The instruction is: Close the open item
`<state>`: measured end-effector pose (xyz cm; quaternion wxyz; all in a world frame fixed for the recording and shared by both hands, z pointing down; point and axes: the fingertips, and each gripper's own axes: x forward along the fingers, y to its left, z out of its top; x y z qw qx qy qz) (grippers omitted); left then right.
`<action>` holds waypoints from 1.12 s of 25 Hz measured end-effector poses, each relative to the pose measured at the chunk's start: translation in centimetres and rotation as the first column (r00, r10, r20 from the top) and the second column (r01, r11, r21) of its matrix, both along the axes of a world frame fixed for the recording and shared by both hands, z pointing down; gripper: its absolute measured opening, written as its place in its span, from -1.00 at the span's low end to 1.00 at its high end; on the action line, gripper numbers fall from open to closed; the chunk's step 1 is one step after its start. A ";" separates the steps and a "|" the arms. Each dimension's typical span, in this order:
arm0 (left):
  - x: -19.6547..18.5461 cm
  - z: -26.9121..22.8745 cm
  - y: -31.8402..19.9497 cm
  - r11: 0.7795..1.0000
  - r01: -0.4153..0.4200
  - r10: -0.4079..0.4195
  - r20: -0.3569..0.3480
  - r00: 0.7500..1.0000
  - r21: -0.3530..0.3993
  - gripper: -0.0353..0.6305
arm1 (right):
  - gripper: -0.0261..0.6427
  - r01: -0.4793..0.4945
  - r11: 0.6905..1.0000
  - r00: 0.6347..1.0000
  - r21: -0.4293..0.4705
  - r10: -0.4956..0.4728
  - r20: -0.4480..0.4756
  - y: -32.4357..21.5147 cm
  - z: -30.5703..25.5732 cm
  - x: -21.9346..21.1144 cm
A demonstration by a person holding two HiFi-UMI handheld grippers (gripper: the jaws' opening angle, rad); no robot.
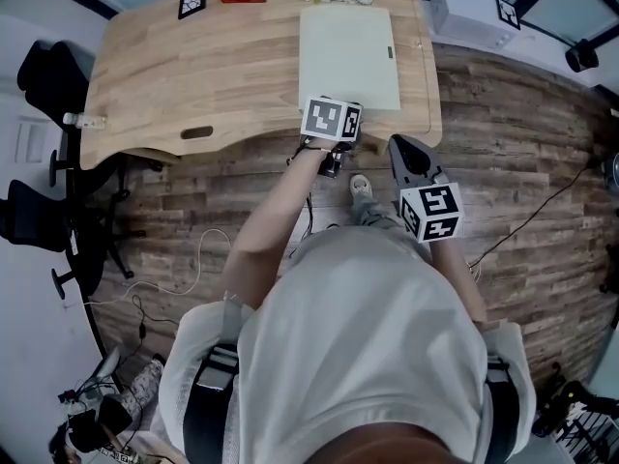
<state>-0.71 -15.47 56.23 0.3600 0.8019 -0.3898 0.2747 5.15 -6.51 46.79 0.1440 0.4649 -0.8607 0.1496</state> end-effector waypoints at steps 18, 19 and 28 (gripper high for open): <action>-7.3 -3.1 12.7 0.979 0.195 -0.188 -0.118 0.975 0.054 -0.83 | -0.86 0.063 0.998 0.997 -0.005 -0.063 0.040 6.6 -1.2 -4.7; -7.8 -3.3 13.3 0.977 0.203 -0.195 -0.122 0.973 0.058 -0.83 | -0.86 0.068 0.998 0.997 -0.006 -0.068 0.040 6.9 -1.3 -5.0; -11.8 -3.4 18.5 0.948 0.312 -0.300 -0.155 0.941 0.060 -0.83 | -0.86 0.130 0.992 0.991 0.000 -0.130 0.035 9.2 -1.6 -7.8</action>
